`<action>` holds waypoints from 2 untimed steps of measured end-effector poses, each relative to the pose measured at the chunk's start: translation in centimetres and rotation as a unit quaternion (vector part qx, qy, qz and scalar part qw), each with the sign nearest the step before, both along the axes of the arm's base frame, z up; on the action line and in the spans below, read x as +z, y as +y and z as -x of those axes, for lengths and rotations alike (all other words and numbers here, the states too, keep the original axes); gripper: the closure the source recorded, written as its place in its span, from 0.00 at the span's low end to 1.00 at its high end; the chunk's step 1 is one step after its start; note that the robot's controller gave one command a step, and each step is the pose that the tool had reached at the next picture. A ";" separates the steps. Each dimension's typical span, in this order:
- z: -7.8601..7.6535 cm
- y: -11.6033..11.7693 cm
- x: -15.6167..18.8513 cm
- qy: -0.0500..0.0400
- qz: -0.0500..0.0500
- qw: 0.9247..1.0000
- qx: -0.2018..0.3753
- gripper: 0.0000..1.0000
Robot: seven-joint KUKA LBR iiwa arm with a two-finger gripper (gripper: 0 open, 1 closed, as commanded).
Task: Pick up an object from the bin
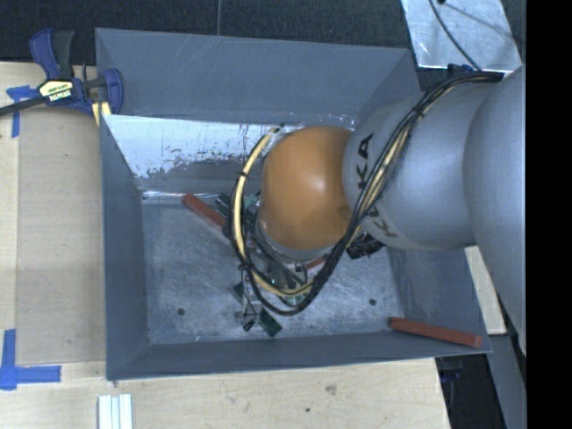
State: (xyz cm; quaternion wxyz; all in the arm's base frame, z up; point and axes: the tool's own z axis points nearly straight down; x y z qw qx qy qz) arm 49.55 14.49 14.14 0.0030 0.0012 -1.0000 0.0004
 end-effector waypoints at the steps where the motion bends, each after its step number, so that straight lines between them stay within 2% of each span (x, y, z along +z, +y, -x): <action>1: -1.8 -8.6 -7.5 -0.002 0.001 0.999 0.036 0.00; 2: -2.9 -10.6 -4.0 -0.006 0.000 0.994 0.106 0.00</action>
Offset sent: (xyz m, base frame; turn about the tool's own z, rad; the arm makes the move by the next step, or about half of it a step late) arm 0.0177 -0.0801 -0.0714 -0.0785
